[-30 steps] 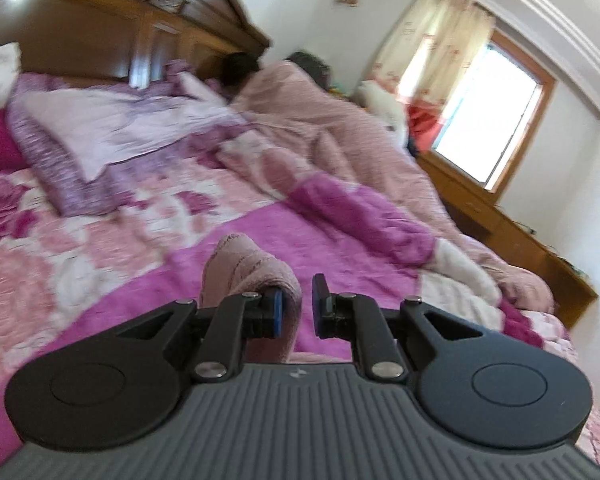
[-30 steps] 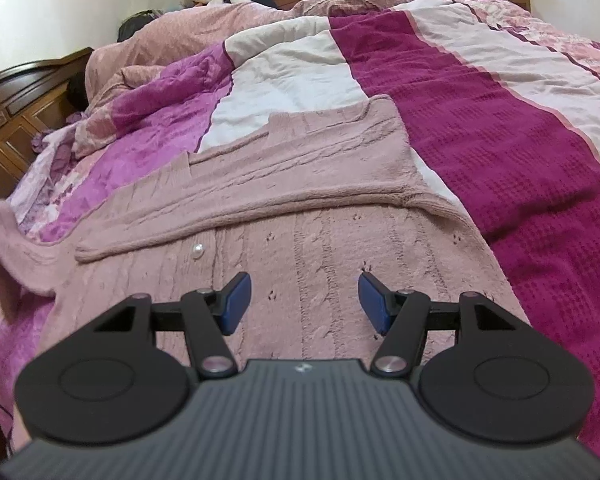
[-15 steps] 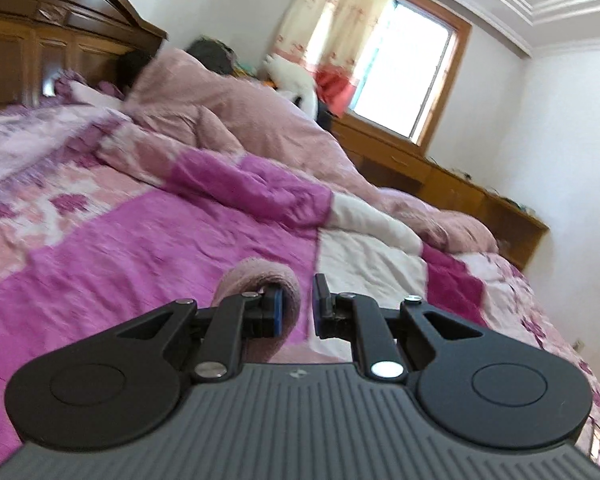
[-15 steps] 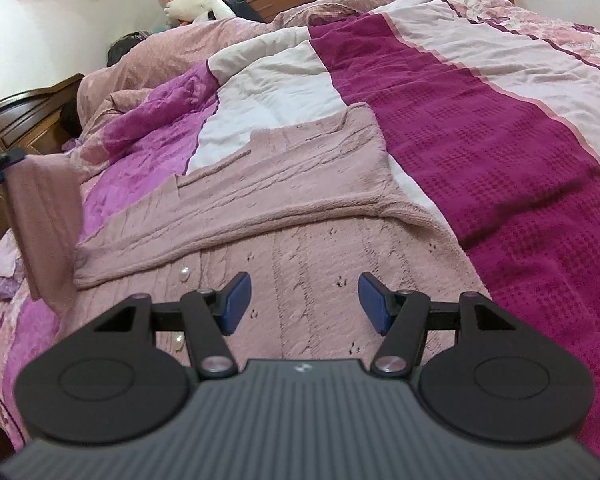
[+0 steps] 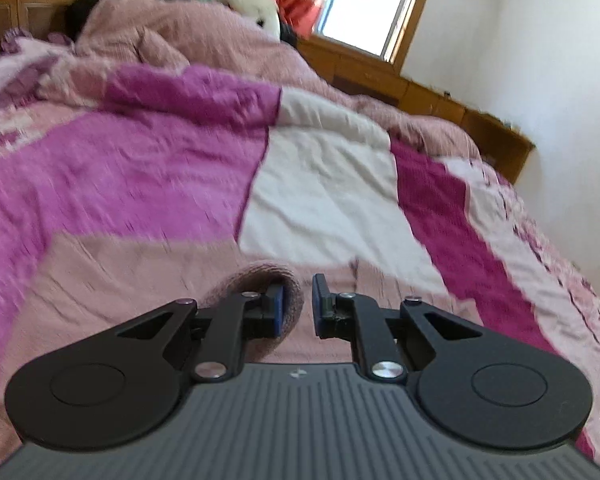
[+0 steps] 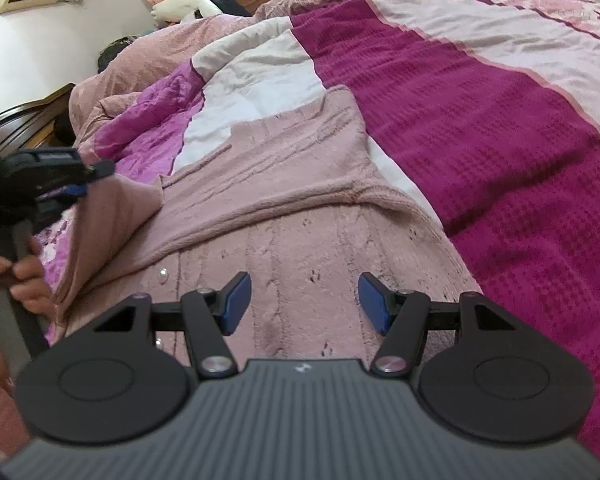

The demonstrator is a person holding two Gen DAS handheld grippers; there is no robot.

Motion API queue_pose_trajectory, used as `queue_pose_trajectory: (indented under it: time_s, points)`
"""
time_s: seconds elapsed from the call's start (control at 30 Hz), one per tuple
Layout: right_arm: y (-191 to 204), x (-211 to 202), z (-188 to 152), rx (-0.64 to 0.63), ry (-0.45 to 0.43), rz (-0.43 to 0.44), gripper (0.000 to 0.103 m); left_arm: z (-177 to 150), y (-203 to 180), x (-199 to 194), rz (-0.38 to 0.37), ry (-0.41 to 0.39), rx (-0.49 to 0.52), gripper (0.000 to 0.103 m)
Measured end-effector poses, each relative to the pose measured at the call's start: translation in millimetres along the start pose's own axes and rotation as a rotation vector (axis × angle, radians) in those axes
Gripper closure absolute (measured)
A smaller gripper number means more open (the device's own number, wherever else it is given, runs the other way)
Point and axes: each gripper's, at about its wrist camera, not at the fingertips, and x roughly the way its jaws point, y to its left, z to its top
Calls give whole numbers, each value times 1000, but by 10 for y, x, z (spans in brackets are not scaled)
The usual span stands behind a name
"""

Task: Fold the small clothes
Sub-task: 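Fold the held sleeve across the cardigan body and open the left gripper, then move the right gripper to the cardigan side edge and close on it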

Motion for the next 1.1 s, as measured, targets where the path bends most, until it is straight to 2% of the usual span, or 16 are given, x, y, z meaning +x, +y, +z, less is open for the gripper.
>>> queue_pose_trajectory:
  time_s: [0.2,0.27,0.37,0.4,0.43,0.57,0.63,0.7,0.93,1.1]
  points:
    - [-41,52,-2,26,15,16,42,-248,-161,175,-22,63,62,87]
    - [-41,60,-6,20,17,16,42,-298,-183,257,-23,100,79,87]
    - [-44,63,-19,16,17,15,42,-397,-151,403,-14,188,54,85]
    - [-45,64,-16,17,17,15,42,-426,-137,449,-5,210,47,77]
    - [-51,66,-11,20,17,17,42,-451,-120,474,6,213,46,75]
    - [-56,70,-15,24,17,17,42,-441,-115,477,-31,234,52,53]
    - [-57,71,-16,22,16,16,42,-420,-134,467,-32,252,55,47]
    - [-57,71,-17,23,16,17,42,-392,-139,426,-26,268,54,43]
    - [-37,72,-19,13,16,9,42,-378,-53,-6,-13,309,60,41]
    - [17,49,-16,-1,12,5,41,-439,158,-337,71,304,74,41]
